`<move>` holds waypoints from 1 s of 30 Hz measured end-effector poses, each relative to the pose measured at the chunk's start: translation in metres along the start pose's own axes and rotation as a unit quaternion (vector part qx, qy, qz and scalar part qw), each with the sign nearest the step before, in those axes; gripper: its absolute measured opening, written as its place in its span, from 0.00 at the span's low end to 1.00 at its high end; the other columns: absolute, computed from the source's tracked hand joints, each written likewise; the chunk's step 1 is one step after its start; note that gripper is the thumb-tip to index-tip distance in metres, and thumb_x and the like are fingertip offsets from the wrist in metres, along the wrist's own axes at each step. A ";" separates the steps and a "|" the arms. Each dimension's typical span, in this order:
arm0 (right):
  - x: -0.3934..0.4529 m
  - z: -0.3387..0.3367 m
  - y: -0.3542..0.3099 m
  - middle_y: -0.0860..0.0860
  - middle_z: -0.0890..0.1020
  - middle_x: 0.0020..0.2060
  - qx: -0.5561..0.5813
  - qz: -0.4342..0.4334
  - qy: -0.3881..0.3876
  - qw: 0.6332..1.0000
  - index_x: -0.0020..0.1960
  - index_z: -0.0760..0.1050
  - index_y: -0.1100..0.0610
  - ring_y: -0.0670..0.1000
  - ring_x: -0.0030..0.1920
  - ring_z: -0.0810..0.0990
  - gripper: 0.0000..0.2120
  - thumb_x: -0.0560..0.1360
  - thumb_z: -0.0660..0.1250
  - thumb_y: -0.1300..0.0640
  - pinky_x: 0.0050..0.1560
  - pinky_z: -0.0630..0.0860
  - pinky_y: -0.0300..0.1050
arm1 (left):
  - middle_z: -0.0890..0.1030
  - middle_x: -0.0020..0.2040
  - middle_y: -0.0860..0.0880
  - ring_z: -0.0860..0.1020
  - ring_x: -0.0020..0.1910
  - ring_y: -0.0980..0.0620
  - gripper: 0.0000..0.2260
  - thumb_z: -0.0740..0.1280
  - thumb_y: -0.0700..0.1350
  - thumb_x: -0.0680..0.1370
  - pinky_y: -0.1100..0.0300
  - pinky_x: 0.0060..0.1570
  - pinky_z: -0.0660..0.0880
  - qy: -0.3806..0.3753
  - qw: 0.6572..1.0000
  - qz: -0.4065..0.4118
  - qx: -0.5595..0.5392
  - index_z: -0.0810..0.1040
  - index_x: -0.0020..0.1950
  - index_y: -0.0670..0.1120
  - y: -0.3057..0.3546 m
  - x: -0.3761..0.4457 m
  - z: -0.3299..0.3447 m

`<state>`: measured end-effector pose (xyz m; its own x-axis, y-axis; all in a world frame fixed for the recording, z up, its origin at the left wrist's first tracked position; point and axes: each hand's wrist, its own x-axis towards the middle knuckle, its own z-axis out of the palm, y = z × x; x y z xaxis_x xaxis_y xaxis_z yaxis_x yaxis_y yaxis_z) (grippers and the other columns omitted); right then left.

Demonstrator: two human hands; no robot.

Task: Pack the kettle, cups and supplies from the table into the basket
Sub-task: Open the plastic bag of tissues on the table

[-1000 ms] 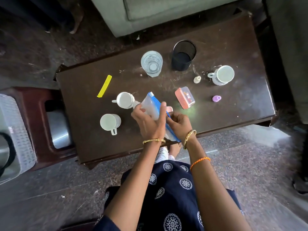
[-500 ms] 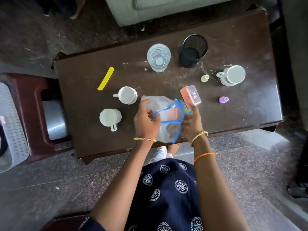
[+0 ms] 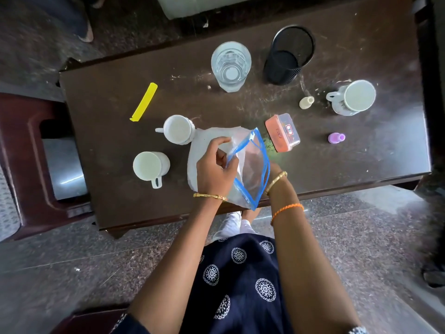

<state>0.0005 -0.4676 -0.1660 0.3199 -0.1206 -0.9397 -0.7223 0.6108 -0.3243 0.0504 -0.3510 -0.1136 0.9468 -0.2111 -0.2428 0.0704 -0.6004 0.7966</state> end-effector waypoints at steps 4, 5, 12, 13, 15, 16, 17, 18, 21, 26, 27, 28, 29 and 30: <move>0.012 0.003 -0.031 0.53 0.77 0.35 0.015 -0.027 0.033 0.999 0.38 0.72 0.57 0.53 0.37 0.75 0.08 0.75 0.67 0.60 0.47 0.73 0.49 | 0.77 0.38 0.57 0.75 0.38 0.64 0.12 0.69 0.42 0.72 0.78 0.39 0.70 -0.006 0.999 -0.006 -0.043 0.78 0.55 0.47 -0.004 -0.001 0.006; 0.011 0.002 -0.037 0.52 0.78 0.33 0.032 -0.044 0.030 0.998 0.38 0.72 0.58 0.51 0.36 0.77 0.08 0.74 0.68 0.61 0.44 0.76 0.46 | 0.78 0.43 0.58 0.75 0.41 0.66 0.12 0.69 0.43 0.74 0.78 0.41 0.70 -0.014 0.998 -0.016 -0.054 0.77 0.57 0.48 -0.005 -0.001 0.007; -0.077 -0.018 -0.021 0.49 0.83 0.27 0.026 -0.269 0.259 0.927 0.33 0.73 0.51 0.52 0.30 0.83 0.08 0.67 0.64 0.63 0.39 0.82 0.49 | 0.79 0.48 0.52 0.77 0.49 0.54 0.10 0.65 0.45 0.78 0.66 0.48 0.73 -0.045 0.994 -0.051 -0.081 0.78 0.58 0.45 -0.004 -0.001 0.012; -0.090 -0.012 -0.014 0.49 0.83 0.28 0.016 -0.295 0.213 0.931 0.34 0.75 0.51 0.52 0.31 0.84 0.08 0.67 0.65 0.63 0.37 0.82 0.47 | 0.78 0.47 0.53 0.76 0.48 0.55 0.10 0.64 0.45 0.78 0.66 0.48 0.73 -0.043 0.995 -0.044 -0.078 0.78 0.57 0.44 -0.004 -0.001 0.013; -0.099 0.001 -0.001 0.50 0.84 0.32 -0.083 -0.313 0.149 0.934 0.39 0.78 0.53 0.50 0.35 0.85 0.09 0.70 0.66 0.67 0.42 0.82 0.44 | 0.78 0.46 0.53 0.77 0.46 0.55 0.10 0.64 0.45 0.78 0.69 0.46 0.74 -0.048 0.995 -0.035 -0.079 0.78 0.56 0.44 -0.003 -0.001 0.013; -0.098 0.007 0.003 0.50 0.84 0.35 -0.163 -0.315 0.138 0.924 0.42 0.79 0.55 0.51 0.38 0.85 0.08 0.71 0.67 0.67 0.45 0.80 0.40 | 0.78 0.45 0.53 0.78 0.45 0.55 0.09 0.64 0.46 0.78 0.70 0.45 0.75 -0.056 0.995 -0.034 -0.082 0.79 0.55 0.45 -0.004 0.000 0.013; -0.094 0.012 0.005 0.52 0.85 0.38 -0.236 -0.307 0.138 0.912 0.46 0.81 0.57 0.51 0.42 0.85 0.07 0.72 0.68 0.66 0.47 0.76 0.35 | 0.79 0.45 0.52 0.78 0.44 0.55 0.09 0.64 0.46 0.78 0.69 0.44 0.75 -0.066 0.994 -0.032 -0.084 0.79 0.54 0.45 -0.004 0.000 0.014; -0.089 0.016 0.006 0.54 0.85 0.43 -0.281 -0.286 0.141 0.905 0.51 0.80 0.59 0.52 0.45 0.84 0.08 0.72 0.68 0.64 0.47 0.73 0.32 | 0.80 0.44 0.50 0.78 0.44 0.54 0.09 0.64 0.46 0.77 0.69 0.43 0.75 -0.074 0.993 -0.030 -0.083 0.79 0.54 0.45 -0.004 -0.001 0.014; -0.072 0.023 0.004 0.55 0.82 0.53 -0.316 -0.232 0.148 0.908 0.60 0.74 0.60 0.52 0.47 0.82 0.16 0.73 0.70 0.60 0.49 0.71 0.36 | 0.79 0.41 0.52 0.77 0.41 0.59 0.10 0.64 0.45 0.77 0.74 0.39 0.72 -0.074 0.995 -0.010 -0.067 0.80 0.53 0.42 -0.006 -0.001 0.012; -0.063 0.023 -0.003 0.56 0.84 0.44 -0.299 -0.222 0.255 0.893 0.57 0.74 0.58 0.57 0.47 0.82 0.15 0.73 0.70 0.56 0.48 0.74 0.45 | 0.77 0.36 0.56 0.75 0.37 0.62 0.08 0.63 0.44 0.78 0.73 0.35 0.70 -0.070 0.995 -0.015 -0.064 0.80 0.50 0.43 -0.007 -0.003 0.013; -0.063 0.023 -0.004 0.57 0.84 0.43 -0.298 -0.224 0.275 0.886 0.59 0.74 0.58 0.58 0.47 0.81 0.15 0.73 0.69 0.56 0.46 0.73 0.44 | 0.76 0.35 0.56 0.74 0.36 0.62 0.08 0.63 0.44 0.78 0.73 0.34 0.70 -0.070 0.995 -0.019 -0.063 0.80 0.49 0.43 -0.006 -0.003 0.014; -0.063 0.023 -0.005 0.57 0.84 0.44 -0.303 -0.225 0.289 0.880 0.61 0.74 0.56 0.58 0.47 0.81 0.17 0.73 0.68 0.56 0.45 0.72 0.44 | 0.76 0.35 0.56 0.74 0.36 0.61 0.08 0.63 0.44 0.78 0.74 0.34 0.69 -0.071 0.995 -0.022 -0.063 0.80 0.48 0.43 -0.005 -0.003 0.015; -0.064 0.023 -0.005 0.57 0.84 0.44 -0.310 -0.223 0.298 0.875 0.64 0.72 0.55 0.59 0.48 0.81 0.19 0.73 0.68 0.56 0.46 0.72 0.45 | 0.76 0.34 0.57 0.74 0.36 0.62 0.08 0.63 0.45 0.78 0.75 0.33 0.69 -0.071 0.995 -0.023 -0.063 0.80 0.48 0.43 -0.004 -0.003 0.017; -0.064 0.023 -0.005 0.57 0.84 0.45 -0.313 -0.219 0.303 0.873 0.65 0.71 0.53 0.59 0.49 0.80 0.21 0.73 0.68 0.55 0.47 0.73 0.46 | 0.75 0.34 0.58 0.75 0.36 0.63 0.08 0.63 0.45 0.78 0.76 0.33 0.69 -0.072 0.995 -0.020 -0.062 0.80 0.47 0.43 -0.003 -0.002 0.018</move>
<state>-0.0025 -0.4450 -0.1021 0.4037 -0.7435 -0.5332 -0.8664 -0.1234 -0.4839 0.0425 -0.3624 -0.1257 0.8882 -0.3024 -0.3459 0.1546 -0.5122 0.8448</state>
